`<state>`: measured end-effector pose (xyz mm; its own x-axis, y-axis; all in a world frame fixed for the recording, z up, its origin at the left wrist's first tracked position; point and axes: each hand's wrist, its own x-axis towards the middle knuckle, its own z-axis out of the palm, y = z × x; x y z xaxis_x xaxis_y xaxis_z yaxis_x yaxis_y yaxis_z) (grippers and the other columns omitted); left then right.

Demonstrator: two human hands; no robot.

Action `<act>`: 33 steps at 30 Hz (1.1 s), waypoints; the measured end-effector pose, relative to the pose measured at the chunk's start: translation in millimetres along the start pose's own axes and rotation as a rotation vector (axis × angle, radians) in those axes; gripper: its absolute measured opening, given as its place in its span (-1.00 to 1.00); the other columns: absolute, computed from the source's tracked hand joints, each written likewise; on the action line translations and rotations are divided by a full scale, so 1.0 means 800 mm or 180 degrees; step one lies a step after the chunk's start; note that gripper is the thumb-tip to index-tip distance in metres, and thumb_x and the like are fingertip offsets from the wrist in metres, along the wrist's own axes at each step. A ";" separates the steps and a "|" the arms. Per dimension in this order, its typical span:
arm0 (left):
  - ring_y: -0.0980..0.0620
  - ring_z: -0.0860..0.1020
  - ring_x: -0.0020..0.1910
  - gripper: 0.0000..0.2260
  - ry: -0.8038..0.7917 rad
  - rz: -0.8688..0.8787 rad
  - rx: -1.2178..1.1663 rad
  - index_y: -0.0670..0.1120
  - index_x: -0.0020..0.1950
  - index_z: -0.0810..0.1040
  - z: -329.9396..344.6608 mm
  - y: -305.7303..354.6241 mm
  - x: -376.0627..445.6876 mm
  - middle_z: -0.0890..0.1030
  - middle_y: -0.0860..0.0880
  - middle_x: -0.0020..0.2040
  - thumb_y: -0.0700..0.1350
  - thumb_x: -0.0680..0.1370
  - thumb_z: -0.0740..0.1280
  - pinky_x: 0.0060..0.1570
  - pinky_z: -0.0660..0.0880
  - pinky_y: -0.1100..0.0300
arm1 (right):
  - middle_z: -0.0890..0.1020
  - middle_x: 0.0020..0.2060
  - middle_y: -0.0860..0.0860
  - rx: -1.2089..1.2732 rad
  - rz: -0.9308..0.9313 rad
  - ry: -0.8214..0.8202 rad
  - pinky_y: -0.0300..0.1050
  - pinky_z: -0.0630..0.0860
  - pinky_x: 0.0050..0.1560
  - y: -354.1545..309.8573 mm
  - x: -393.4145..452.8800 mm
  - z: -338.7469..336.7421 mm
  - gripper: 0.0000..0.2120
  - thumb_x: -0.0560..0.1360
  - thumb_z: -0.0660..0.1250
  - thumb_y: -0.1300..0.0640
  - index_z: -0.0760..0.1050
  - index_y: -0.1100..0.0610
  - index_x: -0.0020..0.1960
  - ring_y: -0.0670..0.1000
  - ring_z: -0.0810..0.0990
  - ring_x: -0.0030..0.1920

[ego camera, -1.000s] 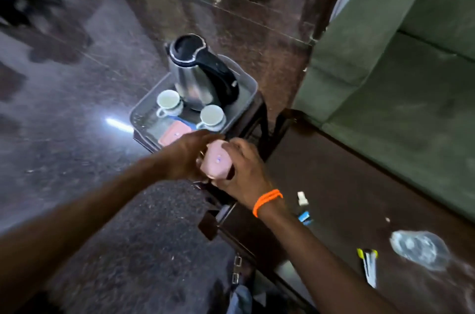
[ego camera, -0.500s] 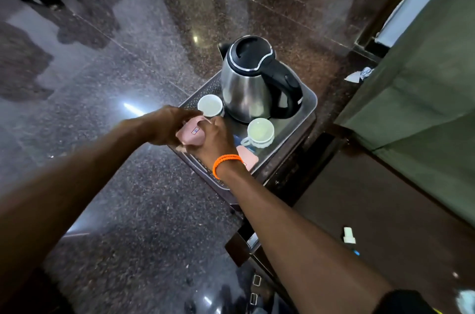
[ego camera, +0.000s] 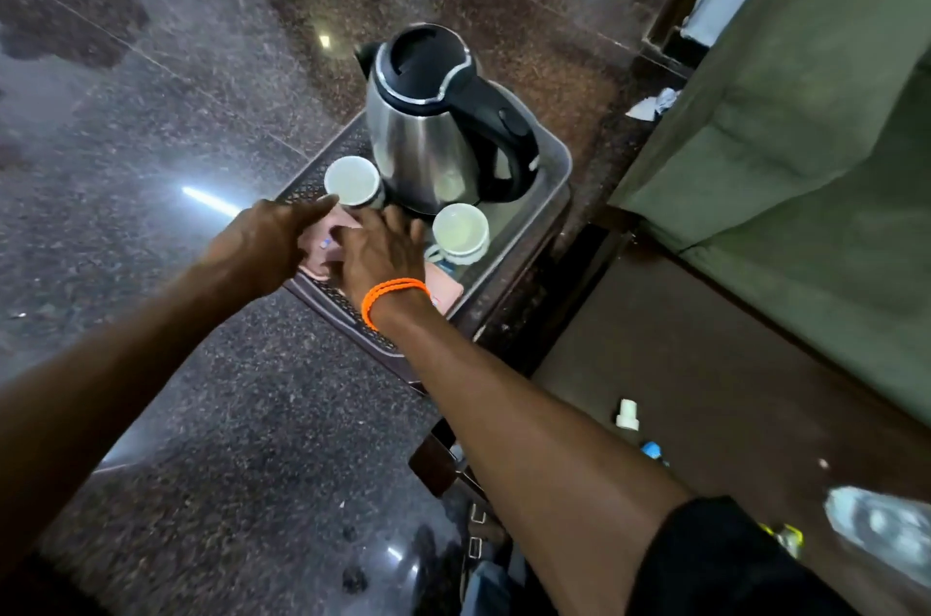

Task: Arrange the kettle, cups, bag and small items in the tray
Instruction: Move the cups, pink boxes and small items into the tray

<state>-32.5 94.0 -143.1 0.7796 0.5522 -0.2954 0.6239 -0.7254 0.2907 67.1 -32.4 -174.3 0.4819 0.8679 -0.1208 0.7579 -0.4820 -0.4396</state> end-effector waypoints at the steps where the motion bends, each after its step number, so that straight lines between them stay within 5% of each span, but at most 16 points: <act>1: -0.35 0.62 0.19 -0.27 0.0146 0.0030 0.0071 -0.06 0.57 0.38 0.005 0.008 -0.006 0.62 -0.34 0.27 -0.38 0.42 0.41 0.10 0.59 -0.16 | 0.47 0.34 -0.06 -0.0001 -0.0054 0.0007 0.13 0.26 0.28 0.002 -0.006 -0.004 -0.67 0.50 0.32 -0.13 0.57 -0.10 0.23 0.12 0.34 0.33; 4: -0.36 0.47 0.31 -0.25 0.0792 0.0292 0.0187 -0.16 0.56 0.35 0.025 0.050 -0.039 0.49 -0.30 0.40 -0.39 0.36 0.39 0.11 0.57 -0.29 | 0.49 0.29 -0.01 0.0135 -0.0048 0.0329 0.11 0.32 0.18 0.012 -0.041 -0.018 -0.64 0.49 0.32 -0.15 0.55 -0.07 0.24 0.12 0.39 0.26; 8: -0.29 0.46 0.33 -0.38 0.1036 0.0589 -0.0254 -0.21 0.52 0.39 0.070 0.129 -0.089 0.51 -0.31 0.36 -0.29 0.44 0.34 0.23 0.50 -0.17 | 0.48 0.33 0.03 0.0220 0.0153 0.0614 0.09 0.35 0.20 0.058 -0.112 -0.031 -0.61 0.48 0.32 -0.04 0.51 -0.04 0.29 0.11 0.41 0.30; 12: -0.22 0.50 0.26 -0.41 0.0752 0.0962 -0.0653 -0.20 0.47 0.46 0.127 0.205 -0.128 0.55 -0.23 0.31 -0.11 0.43 0.37 0.25 0.44 -0.04 | 0.46 0.36 0.05 0.0099 0.0392 0.0575 0.08 0.41 0.20 0.131 -0.202 -0.034 -0.54 0.40 0.38 0.06 0.50 0.03 0.31 0.12 0.42 0.33; 15: -0.20 0.53 0.28 -0.42 0.0637 0.1095 -0.0500 -0.15 0.42 0.51 0.173 0.255 -0.149 0.57 -0.17 0.30 -0.12 0.41 0.52 0.30 0.43 -0.10 | 0.48 0.34 0.07 -0.0049 0.0696 0.0492 0.04 0.37 0.13 0.184 -0.271 -0.032 -0.56 0.46 0.35 -0.03 0.49 -0.01 0.33 0.12 0.45 0.28; 18: -0.20 0.55 0.24 -0.54 0.0492 0.1337 -0.0525 -0.12 0.35 0.56 0.222 0.317 -0.165 0.59 -0.15 0.26 -0.09 0.46 0.46 0.23 0.49 -0.09 | 0.53 0.26 0.06 -0.0329 0.1056 0.0433 0.01 0.38 0.05 0.247 -0.352 -0.037 -0.53 0.42 0.36 -0.04 0.50 -0.02 0.33 0.13 0.50 0.17; 24: -0.15 0.52 0.25 -0.67 -0.0523 0.1329 -0.0347 -0.04 0.24 0.59 0.316 0.434 -0.178 0.56 -0.09 0.21 -0.05 0.49 0.39 0.07 0.48 0.00 | 0.55 0.16 0.12 -0.0957 0.2469 -0.0026 0.14 0.42 0.07 0.369 -0.500 -0.041 -0.55 0.41 0.36 -0.01 0.52 -0.01 0.29 0.23 0.52 0.12; 28: -0.16 0.42 0.33 -0.63 -0.0854 0.1061 -0.0051 -0.01 0.36 0.51 0.355 0.467 -0.171 0.47 -0.12 0.25 -0.06 0.54 0.34 0.09 0.54 -0.04 | 0.44 0.30 0.14 -0.0701 0.3157 -0.0165 0.16 0.41 0.19 0.421 -0.545 -0.031 -0.57 0.46 0.36 0.00 0.47 -0.04 0.33 0.26 0.45 0.23; 33: -0.22 0.50 0.21 -0.81 -0.0921 0.0868 -0.0124 -0.07 0.18 0.60 0.366 0.478 -0.163 0.50 -0.18 0.18 -0.10 0.58 0.33 0.04 0.54 -0.06 | 0.51 0.29 0.17 -0.0049 0.3059 0.0038 0.06 0.50 0.26 0.446 -0.549 -0.027 -0.67 0.51 0.33 0.17 0.55 0.07 0.27 0.29 0.53 0.19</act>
<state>88.5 -375.6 -260.0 0.8730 0.1990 -0.4452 0.4021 -0.8102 0.4265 135.4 -587.7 -258.9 0.9047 0.0997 -0.4142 0.0422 -0.9884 -0.1456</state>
